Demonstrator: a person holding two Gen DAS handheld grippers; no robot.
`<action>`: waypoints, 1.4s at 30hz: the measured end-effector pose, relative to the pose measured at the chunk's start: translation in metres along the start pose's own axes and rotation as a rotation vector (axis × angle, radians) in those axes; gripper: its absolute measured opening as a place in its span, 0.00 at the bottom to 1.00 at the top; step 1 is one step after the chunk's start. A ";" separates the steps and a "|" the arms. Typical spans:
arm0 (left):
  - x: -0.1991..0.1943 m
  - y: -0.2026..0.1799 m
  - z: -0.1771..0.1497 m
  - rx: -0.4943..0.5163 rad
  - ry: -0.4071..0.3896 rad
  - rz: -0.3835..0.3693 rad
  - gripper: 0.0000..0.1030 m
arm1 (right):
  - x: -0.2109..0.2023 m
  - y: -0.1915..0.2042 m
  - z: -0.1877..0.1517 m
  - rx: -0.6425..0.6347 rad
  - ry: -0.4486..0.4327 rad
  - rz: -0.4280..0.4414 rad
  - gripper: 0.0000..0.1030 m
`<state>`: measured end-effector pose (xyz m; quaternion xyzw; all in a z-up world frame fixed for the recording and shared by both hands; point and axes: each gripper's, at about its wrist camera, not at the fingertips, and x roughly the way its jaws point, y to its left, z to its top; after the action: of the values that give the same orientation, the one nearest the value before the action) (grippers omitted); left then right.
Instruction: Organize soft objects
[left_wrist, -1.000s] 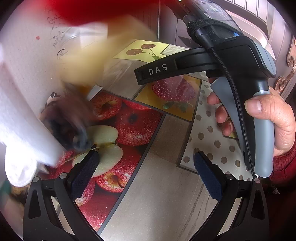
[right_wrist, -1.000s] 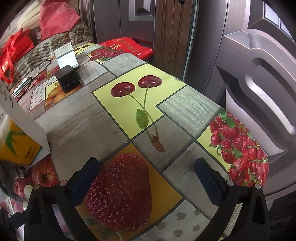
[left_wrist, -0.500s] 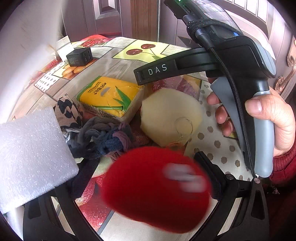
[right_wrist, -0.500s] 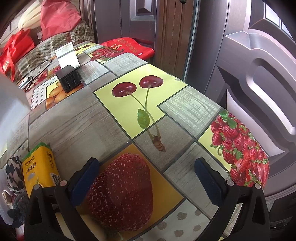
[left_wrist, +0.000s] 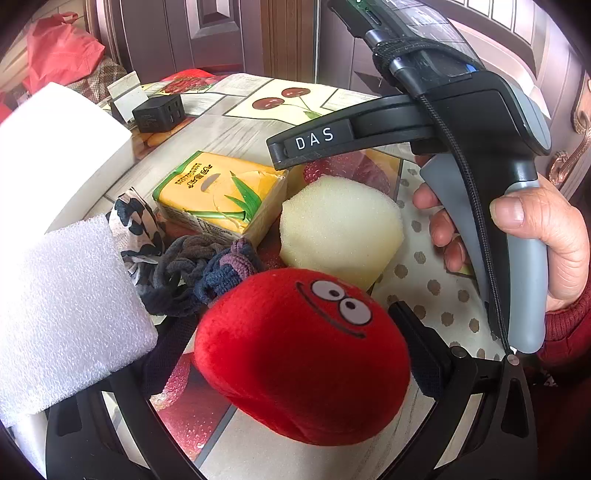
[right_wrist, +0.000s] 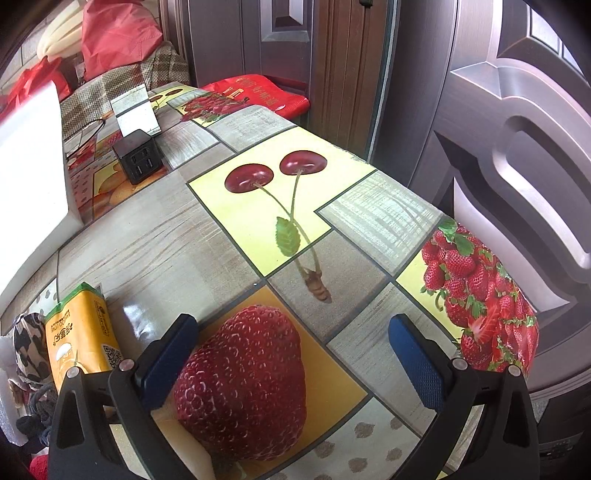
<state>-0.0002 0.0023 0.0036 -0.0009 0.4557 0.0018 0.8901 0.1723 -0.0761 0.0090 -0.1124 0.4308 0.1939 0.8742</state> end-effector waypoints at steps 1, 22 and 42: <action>0.000 0.000 0.000 0.000 0.000 0.000 0.99 | 0.000 0.000 0.000 -0.001 0.000 0.000 1.00; 0.000 0.000 0.000 0.000 0.000 0.002 0.99 | 0.000 0.003 0.000 0.000 -0.002 0.003 1.00; -0.059 -0.008 -0.018 -0.032 -0.183 -0.008 0.99 | -0.022 -0.026 -0.005 0.115 -0.114 0.205 1.00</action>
<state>-0.0487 -0.0060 0.0409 -0.0168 0.3724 0.0054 0.9279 0.1682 -0.1060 0.0242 -0.0063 0.4001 0.2634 0.8778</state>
